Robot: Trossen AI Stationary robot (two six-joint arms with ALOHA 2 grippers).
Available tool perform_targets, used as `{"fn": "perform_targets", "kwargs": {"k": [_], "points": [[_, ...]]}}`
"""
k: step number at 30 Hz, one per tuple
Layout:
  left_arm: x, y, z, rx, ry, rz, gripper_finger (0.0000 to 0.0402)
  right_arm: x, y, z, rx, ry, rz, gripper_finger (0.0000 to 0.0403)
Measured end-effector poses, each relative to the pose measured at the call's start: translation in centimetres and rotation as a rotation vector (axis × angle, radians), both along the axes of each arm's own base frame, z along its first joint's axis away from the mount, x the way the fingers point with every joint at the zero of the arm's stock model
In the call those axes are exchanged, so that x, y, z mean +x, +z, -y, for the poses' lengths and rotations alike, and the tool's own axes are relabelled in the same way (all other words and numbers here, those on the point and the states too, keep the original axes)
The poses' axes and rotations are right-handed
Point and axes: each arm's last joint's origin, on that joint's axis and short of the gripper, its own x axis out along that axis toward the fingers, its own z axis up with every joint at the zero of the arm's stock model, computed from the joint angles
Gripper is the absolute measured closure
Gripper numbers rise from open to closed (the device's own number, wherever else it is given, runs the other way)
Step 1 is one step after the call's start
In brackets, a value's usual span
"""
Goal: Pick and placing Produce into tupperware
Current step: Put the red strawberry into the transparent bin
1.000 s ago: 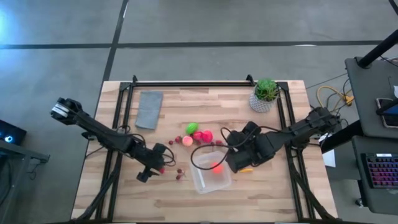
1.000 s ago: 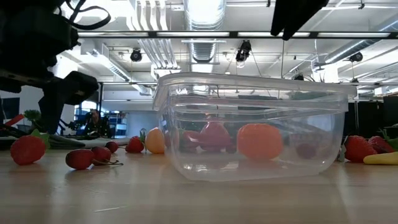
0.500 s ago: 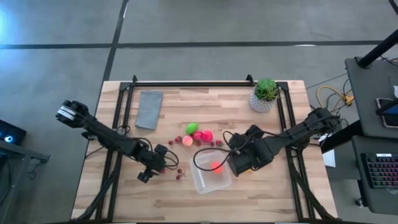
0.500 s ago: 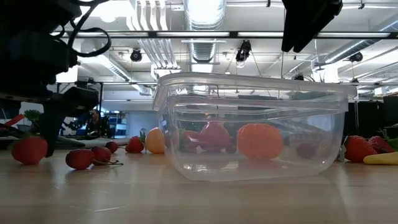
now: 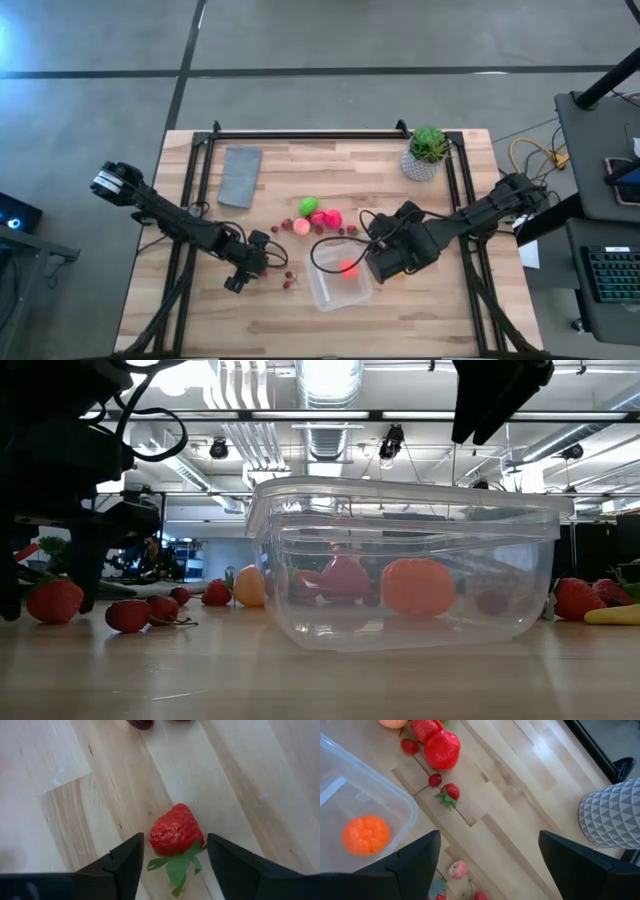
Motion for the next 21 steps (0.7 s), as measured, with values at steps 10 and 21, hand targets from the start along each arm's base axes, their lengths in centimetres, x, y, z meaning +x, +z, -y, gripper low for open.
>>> {"fn": "perform_targets", "kwargs": {"k": [10,21], "points": [[0.24,0.04,0.11,-0.011,0.0,0.022,0.0277,0.13,0.0,-0.06,0.009,-0.006,0.017,0.0074],[0.57,0.28,0.26,-0.032,0.004,0.062,0.0239,0.12,-0.01,-0.07,0.016,-0.012,0.019,0.0074]]}}
